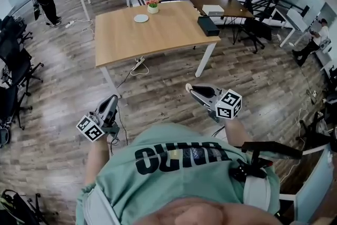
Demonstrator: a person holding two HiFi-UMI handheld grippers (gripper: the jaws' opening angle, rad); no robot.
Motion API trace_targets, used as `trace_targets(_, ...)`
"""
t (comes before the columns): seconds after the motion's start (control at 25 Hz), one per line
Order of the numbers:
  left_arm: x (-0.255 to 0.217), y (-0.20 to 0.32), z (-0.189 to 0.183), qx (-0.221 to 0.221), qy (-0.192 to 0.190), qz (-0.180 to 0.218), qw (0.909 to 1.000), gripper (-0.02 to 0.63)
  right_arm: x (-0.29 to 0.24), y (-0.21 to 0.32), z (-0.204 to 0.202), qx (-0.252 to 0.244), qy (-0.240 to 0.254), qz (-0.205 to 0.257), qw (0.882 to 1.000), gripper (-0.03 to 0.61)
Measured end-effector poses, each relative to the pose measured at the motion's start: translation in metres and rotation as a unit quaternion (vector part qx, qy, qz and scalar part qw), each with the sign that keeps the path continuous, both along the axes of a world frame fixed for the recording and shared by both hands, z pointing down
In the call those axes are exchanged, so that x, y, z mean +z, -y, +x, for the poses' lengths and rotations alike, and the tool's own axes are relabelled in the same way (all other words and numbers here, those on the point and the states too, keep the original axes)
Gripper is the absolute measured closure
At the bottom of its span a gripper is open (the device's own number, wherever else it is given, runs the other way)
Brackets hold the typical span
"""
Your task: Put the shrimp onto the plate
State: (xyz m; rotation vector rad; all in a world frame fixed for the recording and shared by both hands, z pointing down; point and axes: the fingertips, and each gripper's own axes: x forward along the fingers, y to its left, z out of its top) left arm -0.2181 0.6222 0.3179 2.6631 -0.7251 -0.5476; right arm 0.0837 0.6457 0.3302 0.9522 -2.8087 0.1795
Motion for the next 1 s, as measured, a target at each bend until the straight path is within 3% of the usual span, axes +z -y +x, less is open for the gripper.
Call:
trace_targets(0.52, 0.006, 0.069, -0.106, -0.007, 0.006, -0.001, 1.0000, 0.618, 0.000, 0.081, -0.108, -0.010, 0.003, -0.007, 1.000, 0.523)
trace_targets(0.72, 0.011, 0.086, -0.121, -0.009, 0.001, -0.004, 1.0000, 0.618, 0.000, 0.101, -0.127, -0.018, -0.003, -0.012, 1.000, 0.523)
trace_targets(1.0, 0.021, 0.104, -0.120, -0.019, 0.005, -0.020, 0.9996, 0.618, 0.005, 0.132, -0.122, -0.024, 0.004, -0.022, 0.999, 0.523)
